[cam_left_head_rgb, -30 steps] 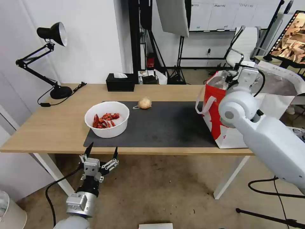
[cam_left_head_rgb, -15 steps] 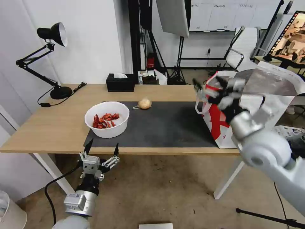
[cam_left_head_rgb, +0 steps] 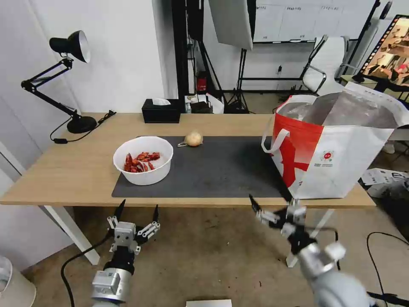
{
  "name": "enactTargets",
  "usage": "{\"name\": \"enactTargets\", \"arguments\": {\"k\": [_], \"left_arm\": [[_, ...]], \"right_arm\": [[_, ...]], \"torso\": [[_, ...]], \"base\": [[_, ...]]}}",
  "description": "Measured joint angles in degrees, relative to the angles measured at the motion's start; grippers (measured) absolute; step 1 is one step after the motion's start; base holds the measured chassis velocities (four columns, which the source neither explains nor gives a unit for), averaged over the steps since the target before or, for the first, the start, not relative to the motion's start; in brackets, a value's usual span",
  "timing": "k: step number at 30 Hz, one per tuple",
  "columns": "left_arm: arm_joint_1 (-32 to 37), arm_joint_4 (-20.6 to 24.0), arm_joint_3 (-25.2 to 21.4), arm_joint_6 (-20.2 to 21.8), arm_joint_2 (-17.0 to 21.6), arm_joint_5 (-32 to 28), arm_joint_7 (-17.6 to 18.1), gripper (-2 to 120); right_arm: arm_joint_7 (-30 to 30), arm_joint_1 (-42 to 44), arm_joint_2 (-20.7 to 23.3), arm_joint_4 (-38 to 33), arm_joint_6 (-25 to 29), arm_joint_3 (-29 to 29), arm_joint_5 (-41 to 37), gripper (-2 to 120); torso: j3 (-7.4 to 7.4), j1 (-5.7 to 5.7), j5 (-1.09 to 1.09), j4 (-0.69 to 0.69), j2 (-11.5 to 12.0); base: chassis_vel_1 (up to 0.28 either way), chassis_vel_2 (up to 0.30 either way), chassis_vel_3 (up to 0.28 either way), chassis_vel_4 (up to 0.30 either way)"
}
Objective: Pick up the trash from the table and place it into the takeout bag.
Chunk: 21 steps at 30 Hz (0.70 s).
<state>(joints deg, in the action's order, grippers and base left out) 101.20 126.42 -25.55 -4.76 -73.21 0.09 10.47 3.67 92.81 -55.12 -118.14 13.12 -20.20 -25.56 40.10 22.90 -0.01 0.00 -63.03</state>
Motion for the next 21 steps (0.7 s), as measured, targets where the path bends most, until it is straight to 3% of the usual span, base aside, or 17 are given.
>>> {"name": "enactTargets", "arguments": {"k": [16,21], "left_arm": [[-0.55,-1.25,0.51,0.12,0.03,0.08,-0.23,100],[-1.65,-1.5,1.09,0.16,0.57,-0.28,-0.27,100]], "right_arm": [[0.73,-2.27,-0.08,1.31,-0.75,1.65,-0.25,100],[0.93,-6.71,1.47,1.06,-3.11,4.03,-2.99,100]], "torso": [[0.01,0.01,0.01,0.0,0.01],[0.01,0.01,0.01,-0.02,0.01]], "base": [[0.0,0.0,0.0,0.0],[0.0,0.0,0.0,0.0]]}}
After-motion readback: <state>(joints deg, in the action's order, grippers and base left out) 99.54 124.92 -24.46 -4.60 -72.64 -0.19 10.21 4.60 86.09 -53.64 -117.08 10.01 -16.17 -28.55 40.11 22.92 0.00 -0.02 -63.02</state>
